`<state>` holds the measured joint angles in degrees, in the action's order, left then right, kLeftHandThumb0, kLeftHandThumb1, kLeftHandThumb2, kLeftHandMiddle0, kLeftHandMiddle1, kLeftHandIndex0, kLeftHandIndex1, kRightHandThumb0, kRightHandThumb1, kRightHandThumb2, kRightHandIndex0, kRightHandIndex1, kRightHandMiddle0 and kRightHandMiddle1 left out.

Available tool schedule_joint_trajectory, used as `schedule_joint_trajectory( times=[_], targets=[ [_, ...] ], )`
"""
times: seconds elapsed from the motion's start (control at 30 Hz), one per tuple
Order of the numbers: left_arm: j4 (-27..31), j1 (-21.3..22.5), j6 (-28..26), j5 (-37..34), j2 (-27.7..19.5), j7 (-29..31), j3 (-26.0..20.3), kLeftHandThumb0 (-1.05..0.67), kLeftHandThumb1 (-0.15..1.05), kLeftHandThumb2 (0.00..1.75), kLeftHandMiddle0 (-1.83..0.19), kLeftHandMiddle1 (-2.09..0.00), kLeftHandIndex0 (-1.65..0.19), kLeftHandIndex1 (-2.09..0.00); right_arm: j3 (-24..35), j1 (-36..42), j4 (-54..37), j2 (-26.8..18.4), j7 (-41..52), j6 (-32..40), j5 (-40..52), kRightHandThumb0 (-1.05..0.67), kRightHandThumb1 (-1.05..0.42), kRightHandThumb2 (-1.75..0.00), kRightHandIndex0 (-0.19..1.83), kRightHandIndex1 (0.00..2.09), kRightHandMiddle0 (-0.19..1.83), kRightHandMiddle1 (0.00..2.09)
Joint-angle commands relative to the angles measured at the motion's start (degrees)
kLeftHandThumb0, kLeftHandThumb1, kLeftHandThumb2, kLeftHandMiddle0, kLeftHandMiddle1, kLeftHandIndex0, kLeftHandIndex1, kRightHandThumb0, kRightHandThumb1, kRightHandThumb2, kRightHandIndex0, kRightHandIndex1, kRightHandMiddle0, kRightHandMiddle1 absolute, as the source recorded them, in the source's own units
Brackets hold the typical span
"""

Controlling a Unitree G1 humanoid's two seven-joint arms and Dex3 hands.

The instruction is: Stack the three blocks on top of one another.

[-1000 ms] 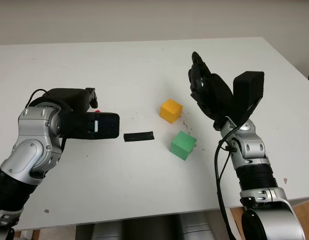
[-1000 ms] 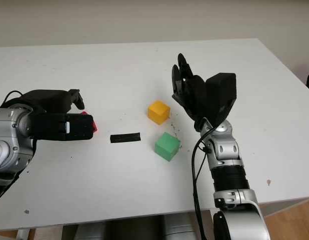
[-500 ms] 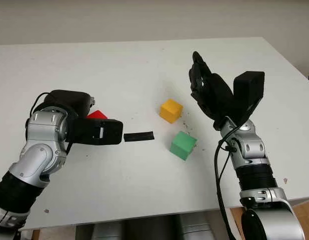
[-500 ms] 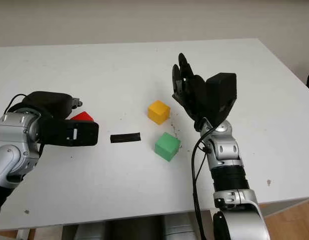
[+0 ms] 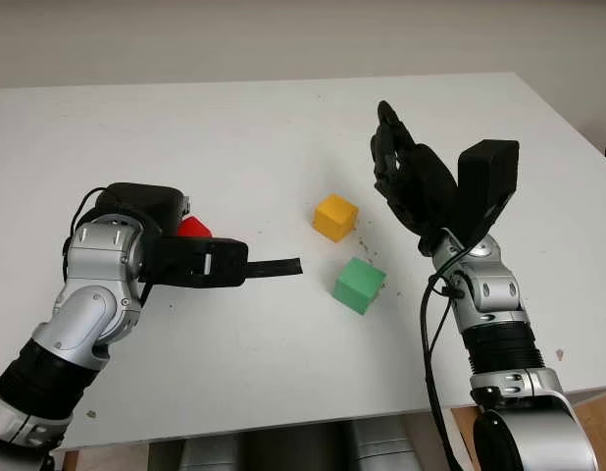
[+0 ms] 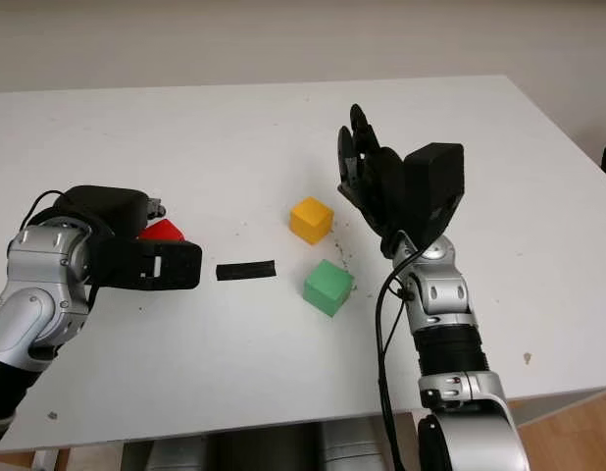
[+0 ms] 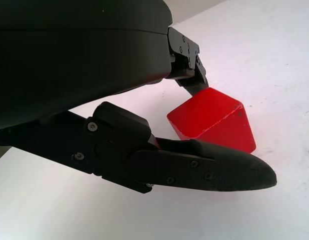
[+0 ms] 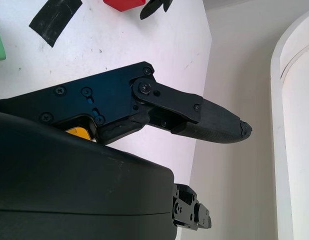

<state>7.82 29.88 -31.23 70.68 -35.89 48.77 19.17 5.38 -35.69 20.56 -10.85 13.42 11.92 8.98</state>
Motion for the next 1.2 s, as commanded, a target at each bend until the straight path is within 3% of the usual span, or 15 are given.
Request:
schedule_joint_trajectory(
  times=[0.0, 0.1, 0.23, 0.5, 0.73, 0.9, 1.17],
  targets=[
    [-0.3, -0.9, -0.1, 0.6, 0.4, -1.0, -0.7, -0.99, 1.05, 0.25, -0.25, -0.08, 0.03, -1.08, 0.3, 0.2, -0.8, -0.2, 0.1, -0.8, 0.1, -0.73, -1.05, -0.75, -0.19, 0.00, -0.19, 0.00],
    [-0.6, -1.4, -0.2, 0.7, 0.9, -2.6, -1.0, -0.94, 1.05, 0.19, -0.26, -0.07, 0.05, -1.01, 0.4, 0.2, -1.0, -0.1, -0.2, -0.7, -0.1, -0.73, -1.05, -0.75, -0.19, 0.00, -0.19, 0.00],
    [-1.1, -1.8, -0.4, 0.9, 1.4, -4.9, -1.2, -0.68, 1.02, 0.07, -0.31, -0.07, -0.10, -1.03, 0.3, 0.1, -1.4, -0.2, -0.2, -0.2, 0.0, -0.74, -1.05, -0.75, -0.19, 0.00, -0.19, 0.00],
    [-1.4, -2.6, 0.0, 1.5, 1.9, -8.2, -1.4, -0.43, 0.99, 0.05, -0.38, -0.08, -0.20, -1.06, 0.3, 0.4, -2.0, -0.3, 0.1, 0.0, 0.2, -0.73, -1.05, -0.76, -0.19, 0.00, -0.19, 0.00],
    [-1.2, -2.8, 1.8, 2.3, 1.3, -8.3, -1.1, -0.42, 0.95, 0.05, -0.46, -0.08, -0.22, -1.27, 0.4, 0.6, -2.2, -0.3, 0.2, 0.1, 0.1, -0.73, -1.05, -0.76, -0.19, 0.00, -0.19, 0.00],
    [0.2, -3.1, 3.4, 1.9, 1.5, -8.9, -1.7, -0.43, 0.95, 0.05, -0.47, -0.07, -0.22, -1.27, 0.3, 0.7, -2.0, -0.3, 0.1, -0.2, 0.0, -0.73, -1.05, -0.76, -0.19, 0.00, -0.19, 0.00],
    [3.2, -4.8, 9.2, -5.9, 1.7, -15.8, -5.8, -0.42, 0.99, 0.06, -0.56, -0.11, -0.29, -1.34, 0.4, 0.7, -1.6, 0.0, -0.3, -0.5, 0.1, -0.74, -1.05, -0.75, -0.19, 0.00, -0.19, 0.00]
  ],
)
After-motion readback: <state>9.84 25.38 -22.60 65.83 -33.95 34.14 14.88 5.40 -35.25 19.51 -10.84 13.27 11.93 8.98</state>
